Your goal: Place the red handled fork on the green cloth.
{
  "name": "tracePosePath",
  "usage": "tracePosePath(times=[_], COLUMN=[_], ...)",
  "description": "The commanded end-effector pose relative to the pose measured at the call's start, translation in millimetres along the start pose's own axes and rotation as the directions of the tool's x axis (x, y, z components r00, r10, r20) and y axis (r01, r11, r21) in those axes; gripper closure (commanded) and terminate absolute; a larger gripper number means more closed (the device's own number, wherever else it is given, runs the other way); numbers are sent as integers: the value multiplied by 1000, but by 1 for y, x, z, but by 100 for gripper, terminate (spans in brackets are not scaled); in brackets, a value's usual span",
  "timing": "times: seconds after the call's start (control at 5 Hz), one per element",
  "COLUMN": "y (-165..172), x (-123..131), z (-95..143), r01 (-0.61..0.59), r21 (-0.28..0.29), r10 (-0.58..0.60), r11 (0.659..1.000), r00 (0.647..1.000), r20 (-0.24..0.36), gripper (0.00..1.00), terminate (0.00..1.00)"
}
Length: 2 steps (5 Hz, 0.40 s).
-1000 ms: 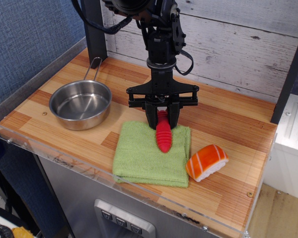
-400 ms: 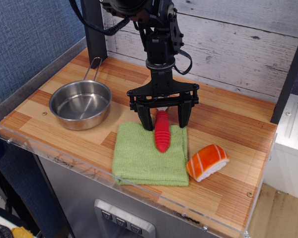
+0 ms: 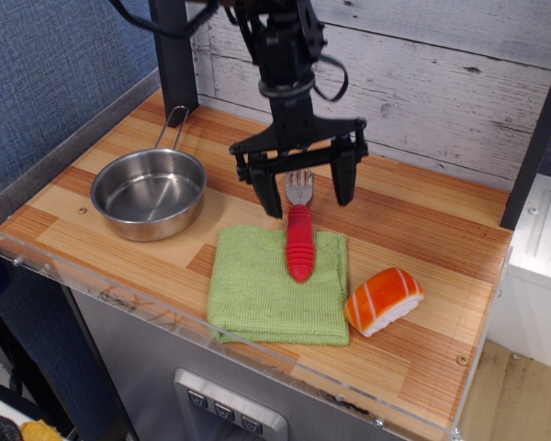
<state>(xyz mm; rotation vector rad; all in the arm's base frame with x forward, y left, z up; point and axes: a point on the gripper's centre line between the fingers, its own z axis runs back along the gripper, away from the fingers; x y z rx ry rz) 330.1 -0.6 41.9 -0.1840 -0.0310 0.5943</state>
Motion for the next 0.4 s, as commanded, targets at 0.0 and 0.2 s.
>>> tracePosePath(times=[0.0, 0.2], y=[-12, -7], x=[8, 4], z=[84, 101], r01=[-63, -79], r21=[-167, -170], r10=[85, 109], r11=[984, 982], r00=[988, 980], r20=[128, 169], gripper=[0, 0], terminate=[0, 100])
